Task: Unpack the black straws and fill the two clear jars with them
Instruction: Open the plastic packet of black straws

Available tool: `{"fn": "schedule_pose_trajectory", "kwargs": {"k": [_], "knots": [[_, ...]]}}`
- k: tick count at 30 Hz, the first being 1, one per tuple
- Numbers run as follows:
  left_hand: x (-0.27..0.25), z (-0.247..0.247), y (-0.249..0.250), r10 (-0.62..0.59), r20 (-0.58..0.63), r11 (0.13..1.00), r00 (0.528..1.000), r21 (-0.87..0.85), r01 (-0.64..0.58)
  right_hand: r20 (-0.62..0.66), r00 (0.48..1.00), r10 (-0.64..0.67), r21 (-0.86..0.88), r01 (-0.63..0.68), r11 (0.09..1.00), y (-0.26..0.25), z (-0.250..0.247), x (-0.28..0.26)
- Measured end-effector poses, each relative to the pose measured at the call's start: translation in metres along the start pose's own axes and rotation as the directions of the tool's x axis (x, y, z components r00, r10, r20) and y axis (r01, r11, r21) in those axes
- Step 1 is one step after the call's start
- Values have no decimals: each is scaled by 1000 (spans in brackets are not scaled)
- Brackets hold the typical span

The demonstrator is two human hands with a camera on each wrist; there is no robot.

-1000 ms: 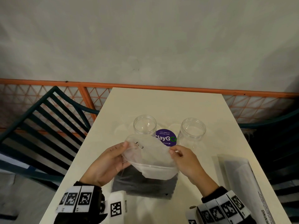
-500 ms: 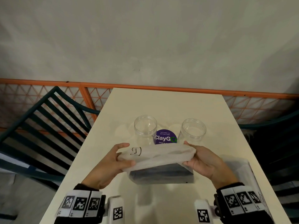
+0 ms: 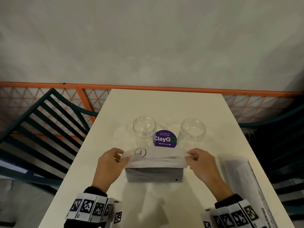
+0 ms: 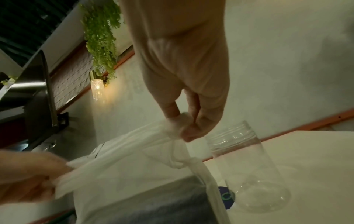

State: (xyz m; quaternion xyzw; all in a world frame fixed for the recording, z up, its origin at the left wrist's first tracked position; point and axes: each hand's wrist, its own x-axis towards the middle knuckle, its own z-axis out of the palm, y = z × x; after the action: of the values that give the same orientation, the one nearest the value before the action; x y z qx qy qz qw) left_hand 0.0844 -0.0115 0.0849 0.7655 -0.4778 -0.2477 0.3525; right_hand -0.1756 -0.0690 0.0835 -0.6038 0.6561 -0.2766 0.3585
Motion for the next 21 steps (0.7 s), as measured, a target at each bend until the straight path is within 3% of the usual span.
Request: {"fn": "schedule_pose_trajectory", "kwargs": {"k": [2,5,8,12,14,18,21], "knots": [[-3,-1,-3,-24,30,1000,999,-18,25,93,994,64,213,-83,973,-1,-3,-1],[-5,-3,-1,-63,212,973,975,-204,107,314,948,52,425,-189,885,-10,-4,-6],[-10,4,13,-108,404,878,908,-390,278,424,905,21,392,-204,897,-17,5,-13],[-8,1,20,-158,523,714,837,-525,463,461,882,96,340,-275,899,-11,12,-10],[-3,-5,12,-172,594,566,786,-594,572,530,835,148,445,-423,789,-5,9,-4],[2,-8,-1,-238,637,226,733,-698,680,671,707,225,598,-695,400,7,0,7],[0,-5,-1,-230,633,147,739,-728,670,704,687,180,644,-724,246,12,-5,12]]}}
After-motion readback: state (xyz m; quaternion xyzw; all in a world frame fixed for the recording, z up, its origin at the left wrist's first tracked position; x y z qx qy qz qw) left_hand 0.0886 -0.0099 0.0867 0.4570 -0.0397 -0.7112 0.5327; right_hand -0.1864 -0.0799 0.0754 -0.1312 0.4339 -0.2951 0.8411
